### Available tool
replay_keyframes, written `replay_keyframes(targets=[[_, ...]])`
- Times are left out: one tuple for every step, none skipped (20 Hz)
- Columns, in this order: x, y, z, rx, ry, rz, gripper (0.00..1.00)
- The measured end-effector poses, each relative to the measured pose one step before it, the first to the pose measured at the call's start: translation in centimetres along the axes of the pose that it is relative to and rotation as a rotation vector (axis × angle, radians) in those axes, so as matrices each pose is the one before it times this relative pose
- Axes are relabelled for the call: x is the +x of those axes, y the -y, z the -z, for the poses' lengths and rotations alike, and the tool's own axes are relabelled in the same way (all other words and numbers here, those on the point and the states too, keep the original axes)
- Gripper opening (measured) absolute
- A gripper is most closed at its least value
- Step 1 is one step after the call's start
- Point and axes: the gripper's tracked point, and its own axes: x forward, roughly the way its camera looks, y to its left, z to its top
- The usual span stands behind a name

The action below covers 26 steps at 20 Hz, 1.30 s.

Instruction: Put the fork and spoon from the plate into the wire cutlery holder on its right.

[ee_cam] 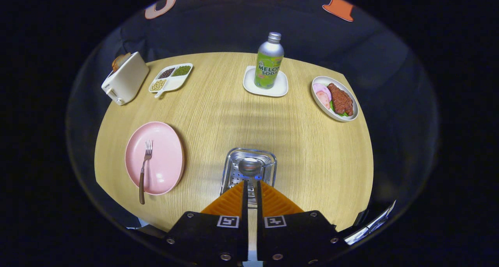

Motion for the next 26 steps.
replay_keyframes(targets=[[-0.356,-0.025,-0.987,0.00491,0.04765,0.00169,0.09],[-0.373,-0.075,-1.082,0.00723,0.05528,0.00035,0.1],[-0.524,-0.163,-1.134,0.00882,0.0569,-0.00106,0.1],[-0.557,-0.068,-1.275,0.00913,0.05998,0.00215,0.1],[-0.71,0.058,-1.305,0.01042,0.06476,0.00664,0.11],[-0.661,0.116,-1.382,0.01826,0.06224,0.00824,0.11],[-0.871,-0.084,-1.629,0.02848,0.06774,0.00093,0.12],[-0.781,-0.446,-1.808,0.02788,0.07309,-0.01054,0.12],[-1.148,-0.033,-1.681,0.02379,0.06606,-0.0082,0.12],[-0.83,-0.099,-1.689,0.01448,0.0688,-0.0024,0.13],[-0.748,0.19,-1.575,0.00331,0.05608,0.00861,0.15],[-0.656,0.004,-1.777,0.00116,0.06091,0.00281,0.17],[-0.674,-0.197,-1.642,0.00025,0.05712,0.00505,0.19],[-0.561,-0.327,-1.43,0.00243,0.05293,-0.00263,0.25],[-0.521,-0.642,-1.453,-0.00486,0.04581,0.00435,0.3],[-0.302,-0.216,-1.013,-0.00903,0.03648,0.00259,0.41],[-0.614,0.109,-0.688,-0.01121,0.03457,0.00028,0.48],[-0.152,-0.436,-0.711,-0.00762,0.02726,-0.00204,0.58],[-0.24,-0.606,-0.515,-0.00481,0.02132,-0.00437,0.63],[-0.146,-0.807,-0.434,-0.00066,0.01576,-0.01181,0.72],[-0.179,-0.896,-0.311,-0.0015,0.0092,-0.0134,0.75],[0.092,-1.012,0.018,-0.00035,-0.00012,-0.01333,0.8],[-0.043,-0.595,0.744,-0.00275,-0.01461,-0.00104,0.83],[0.184,-0.922,0.597,0.00237,-0.01532,-0.00864,0.88],[0.061,-1.24,0.622,0.0071,-0.01586,-0.01634,0.91],[0.143,-1.326,0.41,0.0047,-0.00798,-0.0197,0.93]])
